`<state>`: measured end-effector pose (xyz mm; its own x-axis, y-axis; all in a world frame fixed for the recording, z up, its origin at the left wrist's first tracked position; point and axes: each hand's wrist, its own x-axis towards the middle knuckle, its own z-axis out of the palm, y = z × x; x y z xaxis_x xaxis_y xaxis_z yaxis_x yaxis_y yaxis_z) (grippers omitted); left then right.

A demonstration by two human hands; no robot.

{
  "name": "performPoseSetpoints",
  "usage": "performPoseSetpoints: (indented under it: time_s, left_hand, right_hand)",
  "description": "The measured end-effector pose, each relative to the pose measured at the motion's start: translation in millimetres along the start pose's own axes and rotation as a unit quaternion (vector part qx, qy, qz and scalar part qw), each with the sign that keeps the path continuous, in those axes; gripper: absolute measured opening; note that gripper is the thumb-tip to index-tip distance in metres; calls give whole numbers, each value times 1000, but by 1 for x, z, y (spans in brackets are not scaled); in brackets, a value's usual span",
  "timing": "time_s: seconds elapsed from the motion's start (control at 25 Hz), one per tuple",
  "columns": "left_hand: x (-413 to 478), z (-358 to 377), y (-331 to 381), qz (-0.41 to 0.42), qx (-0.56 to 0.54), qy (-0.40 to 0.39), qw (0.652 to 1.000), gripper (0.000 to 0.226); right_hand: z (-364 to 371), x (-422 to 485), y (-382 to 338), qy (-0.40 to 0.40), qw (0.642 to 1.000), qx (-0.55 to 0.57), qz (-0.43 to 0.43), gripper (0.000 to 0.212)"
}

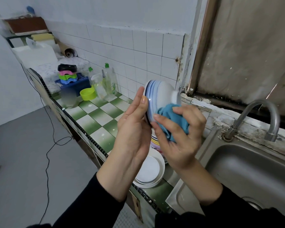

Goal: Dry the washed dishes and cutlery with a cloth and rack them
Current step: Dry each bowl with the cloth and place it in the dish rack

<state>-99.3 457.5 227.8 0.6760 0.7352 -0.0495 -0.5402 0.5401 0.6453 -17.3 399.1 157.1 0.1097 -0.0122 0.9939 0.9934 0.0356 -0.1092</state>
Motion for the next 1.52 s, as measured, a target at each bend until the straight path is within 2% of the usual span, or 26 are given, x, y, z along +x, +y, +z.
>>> performPoseSetpoints:
  time_s: [0.12,0.2,0.32,0.4,0.52,0.6,0.68,0.8,0.88,0.92,1.0,1.04,1.08,1.12,1.16,1.24,1.28,1.32,1.36,1.4,1.44,1.52]
  left_hand:
    - [-4,7,5,-8,-25,-24,999,18]
    - [-4,9,6,-10,-35,-28,999,17]
    - [-2,6,7,-4,-61,-22,998,17]
    - [-1,3,8,3,-54,-23,998,17]
    - [-3,-6,12,39,35,-52,997,21]
    - [-2,-15,16,81,125,-83,985,16]
    - [-2,-20,17,136,204,-108,963,22]
    - [-7,-22,10,227,311,-100,918,27]
    - [-12,-23,4,241,311,-92,915,22]
    - [-12,-24,2,238,297,-86,921,24]
    - [-11,-28,2,234,277,-78,929,23]
    - [-11,-27,2,236,279,-76,928,23]
    - [-11,-27,2,239,289,-82,923,22]
    - [-11,-24,1,248,306,-90,915,19]
    - [-11,-22,0,258,325,-97,905,23]
    - [-11,-23,-2,259,336,-99,900,34]
    - [-9,-26,-2,253,331,-98,904,36]
    - [-7,-29,-2,250,326,-99,906,35]
    - [-4,-32,-1,251,322,-104,907,31]
    - [-2,-36,0,249,313,-111,910,28]
    - [0,-40,2,240,298,-118,916,26]
    - [4,-47,6,213,246,-147,934,16]
  right_hand:
    - [3,-17,4,5,998,-22,-54,19]
    - [4,-24,4,18,998,-22,-47,20]
    - [6,-19,3,65,994,40,72,23]
    - [4,-8,3,96,975,108,170,32]
    - [-5,11,6,94,924,218,300,38]
    - [-11,21,12,61,894,270,352,37]
    - [-14,28,15,12,902,269,337,35]
    - [-17,33,7,-55,956,196,212,35]
    - [-16,27,3,-66,968,169,173,35]
    - [-13,24,5,-52,959,183,212,33]
    - [-8,27,14,-3,892,254,373,28]
    - [-6,29,17,12,862,273,427,27]
    - [-5,30,18,10,855,275,440,27]
    - [-7,30,15,-3,872,261,414,27]
    - [-8,29,8,-28,904,235,356,28]
    - [-11,24,-7,-87,960,180,195,29]
    - [-11,23,-10,-103,969,170,145,28]
    - [-10,22,-10,-106,971,164,136,28]
    - [-8,21,-5,-96,968,167,164,27]
    - [-6,23,2,-72,949,194,237,27]
    - [-4,27,9,-42,906,249,341,25]
    - [-1,34,26,4,771,362,524,22]
